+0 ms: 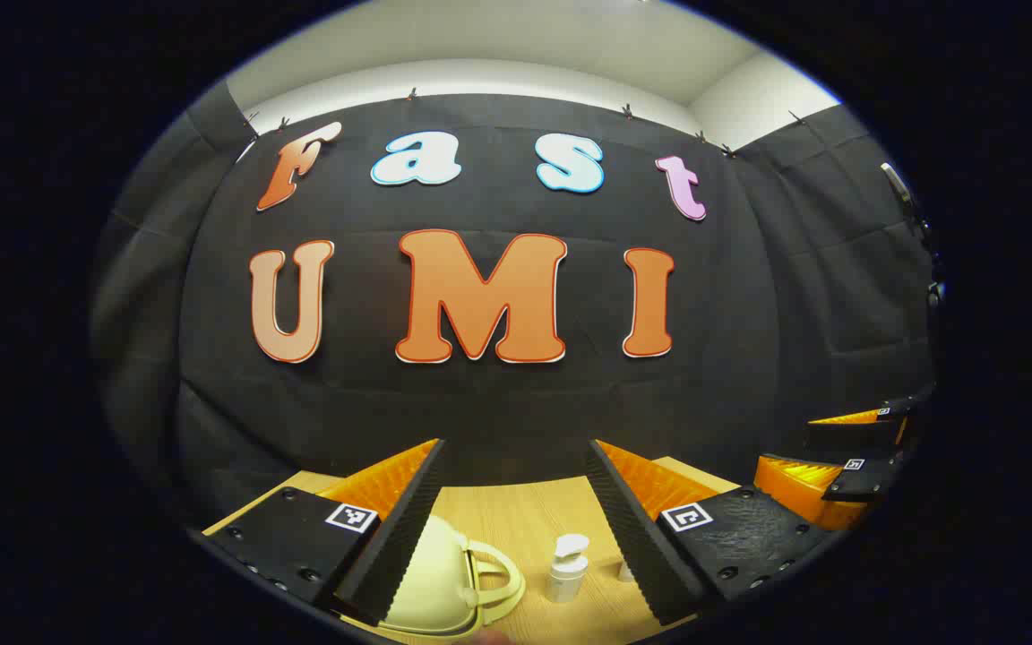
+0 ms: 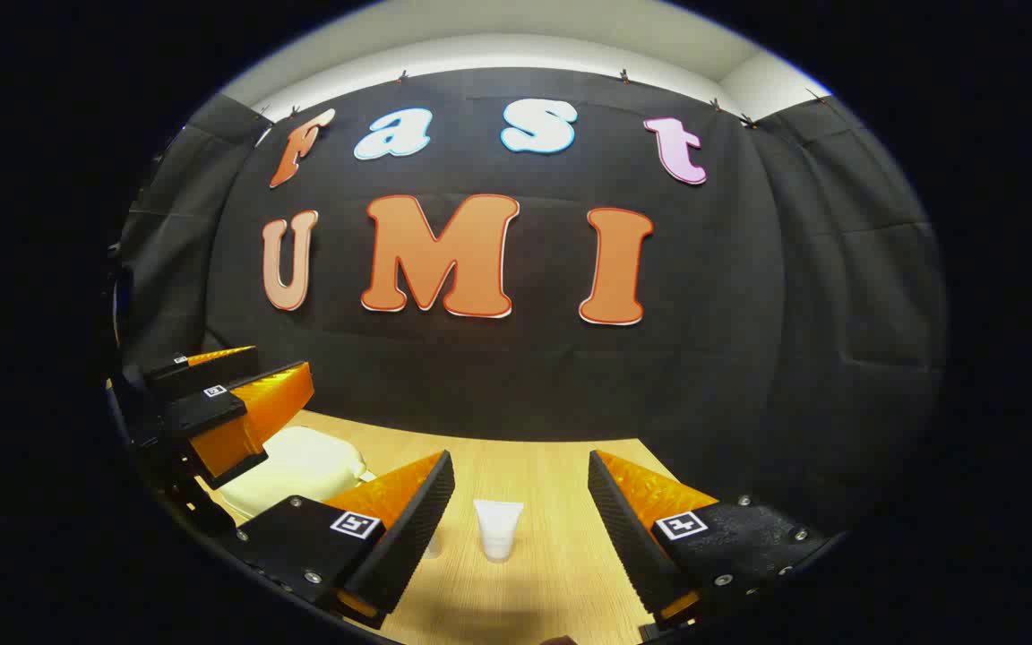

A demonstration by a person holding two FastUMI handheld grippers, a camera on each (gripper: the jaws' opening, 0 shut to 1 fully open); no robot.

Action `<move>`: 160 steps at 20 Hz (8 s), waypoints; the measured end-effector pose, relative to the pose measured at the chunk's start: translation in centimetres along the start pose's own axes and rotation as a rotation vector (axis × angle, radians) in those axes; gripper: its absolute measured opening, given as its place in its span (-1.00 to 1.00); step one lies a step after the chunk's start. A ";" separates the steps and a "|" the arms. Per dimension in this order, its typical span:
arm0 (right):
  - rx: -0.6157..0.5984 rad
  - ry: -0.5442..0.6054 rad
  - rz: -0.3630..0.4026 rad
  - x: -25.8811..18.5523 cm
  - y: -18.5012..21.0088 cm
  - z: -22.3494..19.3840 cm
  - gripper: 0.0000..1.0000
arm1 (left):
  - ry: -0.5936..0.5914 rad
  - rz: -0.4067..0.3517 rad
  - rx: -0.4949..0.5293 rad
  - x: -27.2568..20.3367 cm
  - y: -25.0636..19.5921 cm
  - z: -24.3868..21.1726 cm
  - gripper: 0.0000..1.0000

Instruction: First open the suitcase, pack the skin care products into it, and then close the suitcase.

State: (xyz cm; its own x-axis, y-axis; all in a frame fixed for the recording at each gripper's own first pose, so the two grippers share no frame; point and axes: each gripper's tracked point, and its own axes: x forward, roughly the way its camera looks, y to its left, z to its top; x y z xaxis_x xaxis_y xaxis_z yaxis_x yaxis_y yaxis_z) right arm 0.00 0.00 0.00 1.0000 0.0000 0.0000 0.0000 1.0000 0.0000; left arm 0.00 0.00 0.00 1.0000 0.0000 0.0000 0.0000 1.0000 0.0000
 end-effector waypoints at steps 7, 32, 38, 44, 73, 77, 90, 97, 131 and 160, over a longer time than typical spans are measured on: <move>-0.027 0.001 0.132 1.7 1.0 -0.7 0.92 | -0.018 0.174 0.074 -0.8 4.1 -0.3 0.98; -0.089 0.006 -0.065 5.5 -1.7 -0.6 0.91 | 0.414 -0.234 0.683 4.2 1.4 -21.7 0.70; -0.093 0.017 -0.078 5.8 -2.9 -1.4 0.91 | 0.515 -0.321 0.866 3.1 0.1 -26.6 0.49; -0.093 0.026 -0.082 6.2 -3.4 -1.9 0.92 | 0.547 -0.398 1.175 2.8 -2.3 -29.1 0.50; -0.149 0.090 0.005 7.3 1.3 -3.5 0.92 | 0.412 0.048 0.425 7.5 12.8 -12.2 -0.98; -0.151 0.099 0.029 7.6 2.6 -3.6 0.92 | 0.376 0.133 0.390 7.2 18.8 -10.2 -0.98; -0.166 0.148 0.040 8.4 6.3 -4.5 0.92 | 0.417 0.428 -0.150 3.1 44.0 -15.5 -0.98; -0.169 0.178 0.012 8.2 7.5 -5.0 0.92 | 0.567 0.487 -0.286 0.8 50.3 -25.0 -0.98; -0.114 0.122 0.082 7.7 1.7 -5.6 0.92 | 0.307 0.221 0.118 6.5 17.6 -15.1 0.98; -0.146 0.188 0.054 5.4 -6.2 -8.5 0.92 | 0.588 -0.274 0.167 11.7 -11.5 -33.8 0.99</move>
State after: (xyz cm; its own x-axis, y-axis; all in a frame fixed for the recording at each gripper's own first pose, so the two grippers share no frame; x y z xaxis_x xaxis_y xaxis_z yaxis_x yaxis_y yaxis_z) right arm 5.43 -6.25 -8.50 0.9810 0.0396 -0.1900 -0.0670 0.9879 -0.1399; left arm 11.75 -11.53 -33.81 0.7977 -0.2063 -0.5667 0.3008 0.9506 0.0773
